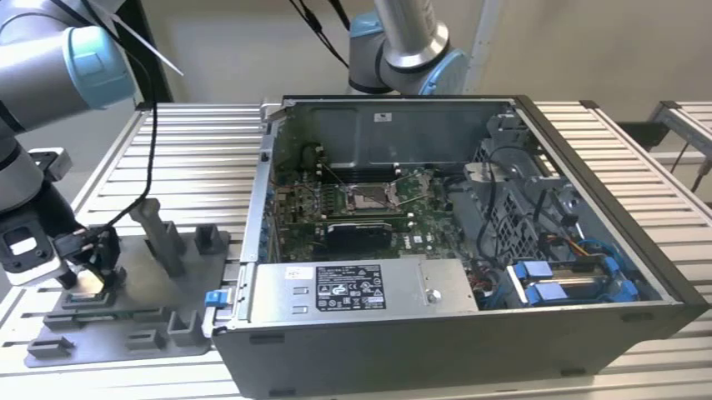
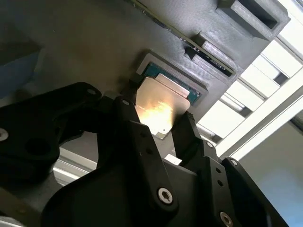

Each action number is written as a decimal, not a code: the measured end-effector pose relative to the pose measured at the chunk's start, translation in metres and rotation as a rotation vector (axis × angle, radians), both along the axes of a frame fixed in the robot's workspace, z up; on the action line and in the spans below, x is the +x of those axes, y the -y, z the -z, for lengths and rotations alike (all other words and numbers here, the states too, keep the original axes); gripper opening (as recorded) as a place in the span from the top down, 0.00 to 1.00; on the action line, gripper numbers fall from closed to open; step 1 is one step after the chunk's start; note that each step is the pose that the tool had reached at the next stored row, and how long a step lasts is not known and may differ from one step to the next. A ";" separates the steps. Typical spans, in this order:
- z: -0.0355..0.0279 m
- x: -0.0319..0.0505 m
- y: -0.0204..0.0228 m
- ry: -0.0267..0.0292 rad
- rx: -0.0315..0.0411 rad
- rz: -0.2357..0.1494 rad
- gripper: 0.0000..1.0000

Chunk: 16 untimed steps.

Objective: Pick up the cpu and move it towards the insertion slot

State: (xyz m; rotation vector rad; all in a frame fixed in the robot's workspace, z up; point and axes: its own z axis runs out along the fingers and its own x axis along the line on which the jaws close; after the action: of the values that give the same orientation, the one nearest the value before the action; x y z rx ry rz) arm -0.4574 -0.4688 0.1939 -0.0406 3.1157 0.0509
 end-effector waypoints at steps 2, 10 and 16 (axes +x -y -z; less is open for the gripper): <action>-0.0046 0.0000 -0.0003 -0.0003 0.0000 0.000 1.00; -0.0261 0.0000 -0.0015 -0.0007 -0.0012 0.000 1.00; -0.0477 0.0000 -0.0020 -0.0014 -0.0031 0.000 1.00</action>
State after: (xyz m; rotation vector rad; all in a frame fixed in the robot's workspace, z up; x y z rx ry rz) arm -0.4574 -0.4668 0.2415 -0.0405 3.1172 0.0461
